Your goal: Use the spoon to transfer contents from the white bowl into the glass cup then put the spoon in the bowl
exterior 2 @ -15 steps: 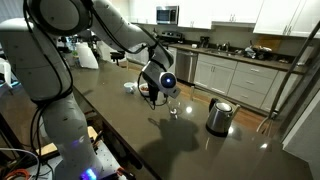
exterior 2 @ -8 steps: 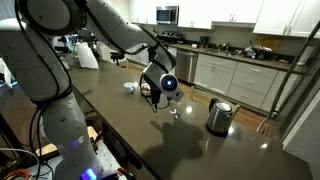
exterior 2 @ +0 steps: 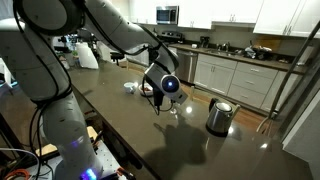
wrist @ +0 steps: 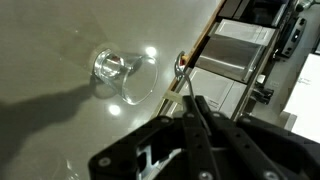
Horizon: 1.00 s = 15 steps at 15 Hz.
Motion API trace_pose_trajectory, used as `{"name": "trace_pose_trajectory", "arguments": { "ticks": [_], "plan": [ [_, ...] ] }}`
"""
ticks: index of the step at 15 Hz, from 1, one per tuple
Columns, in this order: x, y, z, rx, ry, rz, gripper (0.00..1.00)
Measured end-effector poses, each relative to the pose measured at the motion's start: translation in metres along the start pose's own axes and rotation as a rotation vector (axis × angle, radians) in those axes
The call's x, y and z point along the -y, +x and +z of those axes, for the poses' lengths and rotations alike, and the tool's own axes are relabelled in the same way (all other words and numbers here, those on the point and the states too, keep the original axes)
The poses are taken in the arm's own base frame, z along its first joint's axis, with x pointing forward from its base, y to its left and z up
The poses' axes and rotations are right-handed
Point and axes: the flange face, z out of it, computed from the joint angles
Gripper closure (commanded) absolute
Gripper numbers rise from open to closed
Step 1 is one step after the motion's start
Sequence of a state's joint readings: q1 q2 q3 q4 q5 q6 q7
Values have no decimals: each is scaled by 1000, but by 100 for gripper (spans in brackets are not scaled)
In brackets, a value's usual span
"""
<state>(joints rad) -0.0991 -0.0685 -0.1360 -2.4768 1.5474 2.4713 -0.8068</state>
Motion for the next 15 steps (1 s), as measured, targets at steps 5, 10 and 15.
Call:
{"name": "trace_pose_trajectory", "arguments": {
  "ticks": [5,10,15],
  "plan": [
    [-11,10,-12,-15,-21,18,98],
    [-22,19,-25,-40,-34,36,98],
    [-28,22,-29,-54,-56,42,98]
  ]
}}
